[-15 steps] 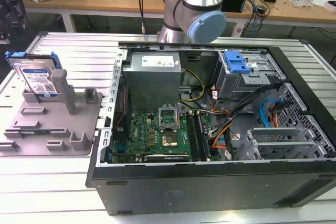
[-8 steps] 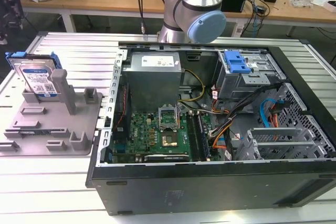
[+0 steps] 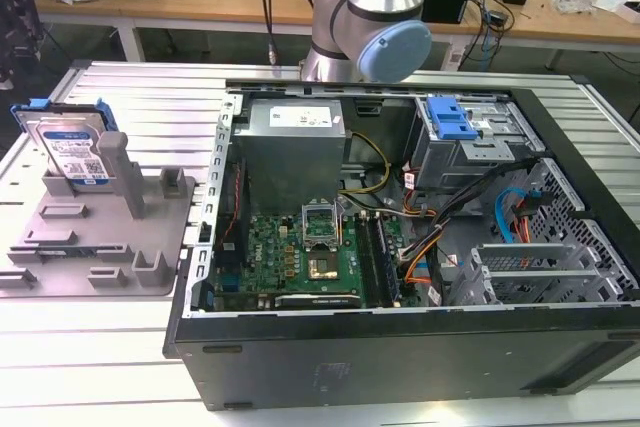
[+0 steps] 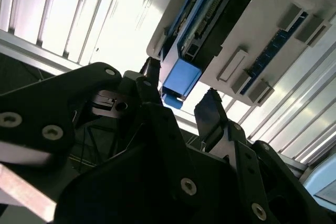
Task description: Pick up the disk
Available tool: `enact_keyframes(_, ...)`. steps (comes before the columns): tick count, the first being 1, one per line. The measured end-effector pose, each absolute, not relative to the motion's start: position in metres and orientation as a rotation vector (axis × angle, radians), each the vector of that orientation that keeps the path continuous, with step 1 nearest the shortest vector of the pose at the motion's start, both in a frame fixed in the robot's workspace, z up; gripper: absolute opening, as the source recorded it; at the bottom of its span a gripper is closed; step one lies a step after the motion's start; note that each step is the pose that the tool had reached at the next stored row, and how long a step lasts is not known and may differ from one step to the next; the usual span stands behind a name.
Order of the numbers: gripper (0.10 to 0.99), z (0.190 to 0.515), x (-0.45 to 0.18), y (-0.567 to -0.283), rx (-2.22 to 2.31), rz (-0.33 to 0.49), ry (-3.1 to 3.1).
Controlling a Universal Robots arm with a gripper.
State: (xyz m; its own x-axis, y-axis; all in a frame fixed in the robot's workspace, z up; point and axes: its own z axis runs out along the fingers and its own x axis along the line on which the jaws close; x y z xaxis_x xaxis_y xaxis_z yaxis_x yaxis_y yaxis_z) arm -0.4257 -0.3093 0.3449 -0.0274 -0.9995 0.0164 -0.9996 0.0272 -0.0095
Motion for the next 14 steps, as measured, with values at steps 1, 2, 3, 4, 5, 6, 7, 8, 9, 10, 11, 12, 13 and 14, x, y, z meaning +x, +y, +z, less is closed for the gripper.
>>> enact_keyframes(1,0.541,0.344,-0.425,-0.31,2.187,0.029,-2.248)
enact_keyframes(2,0.541,0.344,-0.424,-0.31,2.187,0.029,-2.247)
enact_keyframes(3,0.541,0.343,-0.421,-0.31,2.187,0.029,-2.247)
enact_keyframes(4,0.541,0.341,-0.421,-0.31,2.187,0.029,-2.248)
enact_keyframes(5,0.541,0.34,-0.421,-0.31,2.187,0.029,-2.247)
enact_keyframes(6,0.541,0.339,-0.421,-0.31,2.187,0.029,-2.247)
enact_keyframes(7,0.541,0.338,-0.421,-0.31,2.187,0.029,-2.247)
enact_keyframes(8,0.541,0.337,-0.421,-0.311,2.187,0.029,-2.247)
enact_keyframes(9,0.541,0.336,-0.421,-0.312,2.187,0.029,-2.247)
enact_keyframes(10,0.541,0.335,-0.421,-0.313,2.187,0.029,-2.246)
enact_keyframes(11,0.541,0.333,-0.421,-0.315,2.187,0.029,-2.246)
enact_keyframes(12,0.541,0.333,-0.421,-0.315,2.187,0.029,-2.246)
enact_keyframes(13,0.541,0.332,-0.421,-0.315,2.186,0.029,-2.246)
enact_keyframes(14,0.541,0.33,-0.421,-0.315,2.186,0.03,-2.246)
